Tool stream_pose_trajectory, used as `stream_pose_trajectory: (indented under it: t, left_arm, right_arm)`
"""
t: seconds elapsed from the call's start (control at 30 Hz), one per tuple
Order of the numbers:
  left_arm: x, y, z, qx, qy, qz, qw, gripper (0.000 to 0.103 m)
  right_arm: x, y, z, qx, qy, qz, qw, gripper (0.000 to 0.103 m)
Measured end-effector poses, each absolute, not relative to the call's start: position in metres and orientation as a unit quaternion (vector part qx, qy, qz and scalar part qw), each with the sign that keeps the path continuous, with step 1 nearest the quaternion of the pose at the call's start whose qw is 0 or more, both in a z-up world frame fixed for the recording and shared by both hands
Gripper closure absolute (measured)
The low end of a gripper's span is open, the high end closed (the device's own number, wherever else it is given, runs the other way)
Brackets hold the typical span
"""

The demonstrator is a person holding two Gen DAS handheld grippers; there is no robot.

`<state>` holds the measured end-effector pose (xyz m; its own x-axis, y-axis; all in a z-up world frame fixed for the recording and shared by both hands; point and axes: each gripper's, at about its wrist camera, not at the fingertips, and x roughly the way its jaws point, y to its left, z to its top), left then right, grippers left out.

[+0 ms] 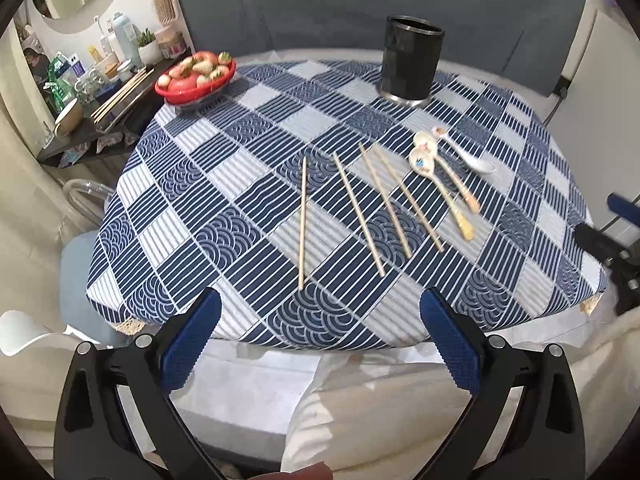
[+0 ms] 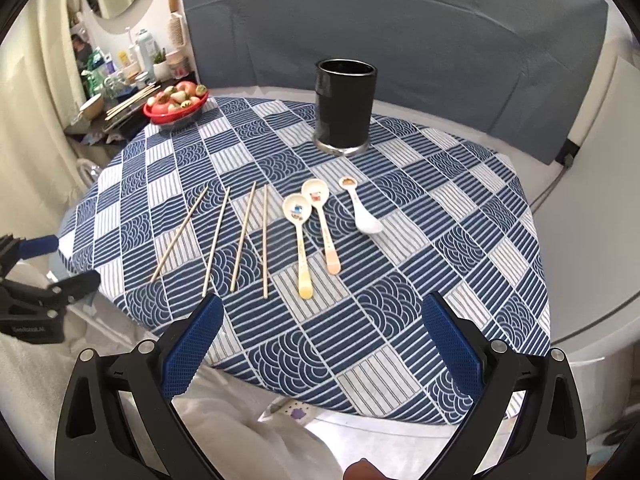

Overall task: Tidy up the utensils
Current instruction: 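Move both tools down toward the loose wooden chopsticks on the cloth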

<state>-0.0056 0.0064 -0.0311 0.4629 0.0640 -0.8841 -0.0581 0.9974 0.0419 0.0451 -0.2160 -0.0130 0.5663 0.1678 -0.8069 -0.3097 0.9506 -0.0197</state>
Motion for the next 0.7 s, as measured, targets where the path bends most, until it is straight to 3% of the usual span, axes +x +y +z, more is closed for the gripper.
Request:
stream_pose_trajectory:
  t: [0.7]
  left_arm:
    - [0.043,0.038,-0.049,-0.042,0.547,0.033,0.835,0.006]
  right_arm:
    - [0.096,-0.162,-0.025,-0.093,0.458,0.196,0.862,0.008]
